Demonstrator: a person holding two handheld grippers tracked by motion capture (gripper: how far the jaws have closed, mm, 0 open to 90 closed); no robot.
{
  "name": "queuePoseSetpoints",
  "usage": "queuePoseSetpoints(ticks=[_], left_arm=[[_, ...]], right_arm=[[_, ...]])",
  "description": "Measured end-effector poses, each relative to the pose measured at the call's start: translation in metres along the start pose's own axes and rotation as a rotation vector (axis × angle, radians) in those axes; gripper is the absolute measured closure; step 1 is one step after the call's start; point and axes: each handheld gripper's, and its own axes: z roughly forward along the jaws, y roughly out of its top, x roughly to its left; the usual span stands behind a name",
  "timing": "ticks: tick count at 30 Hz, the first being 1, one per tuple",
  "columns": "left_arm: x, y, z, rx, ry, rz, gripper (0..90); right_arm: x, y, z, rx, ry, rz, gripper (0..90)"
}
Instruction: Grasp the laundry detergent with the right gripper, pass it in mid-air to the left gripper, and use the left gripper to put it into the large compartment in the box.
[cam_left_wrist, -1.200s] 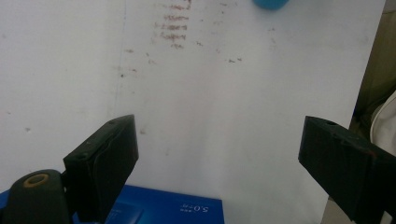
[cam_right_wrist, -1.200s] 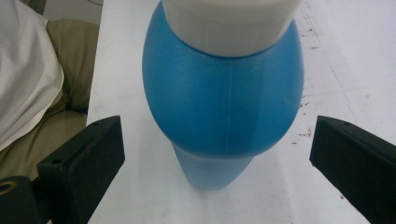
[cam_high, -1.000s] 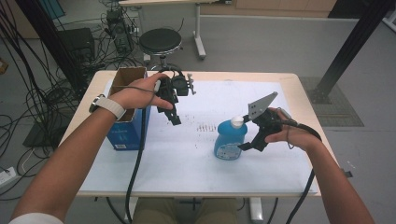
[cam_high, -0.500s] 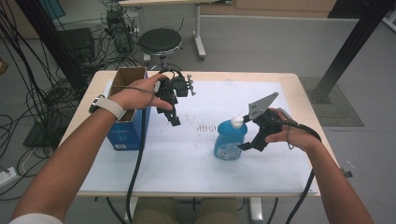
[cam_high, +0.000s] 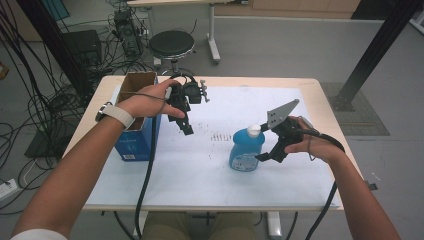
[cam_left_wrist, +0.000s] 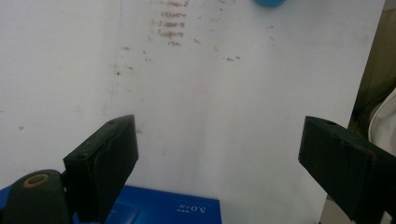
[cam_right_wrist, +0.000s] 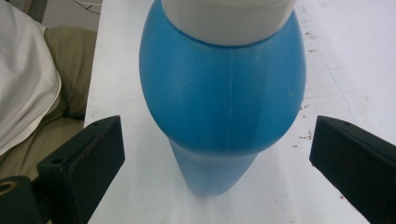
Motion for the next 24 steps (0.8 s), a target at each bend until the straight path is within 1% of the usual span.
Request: queuePoseSetpoints(ticks=[8, 12, 24], left_arm=[[-0.0004, -0.0002, -0.0003, 0.0, 0.001, 0.0, 12.4], [-0.0009, -0.0009, -0.0001, -0.004, 0.001, -0.006, 12.4], [-0.0002, -0.0003, 0.0006, -0.001, 0.0, -0.001, 12.4]], right_arm=[[0.0002, -0.0002, -0.0003, -0.003, -0.004, 0.0, 3.3], [0.0002, -0.0001, -0.0008, -0.003, -0.004, 0.0, 3.3], [0.0003, -0.0002, -0.0016, -0.01, -0.006, 0.0, 3.3]])
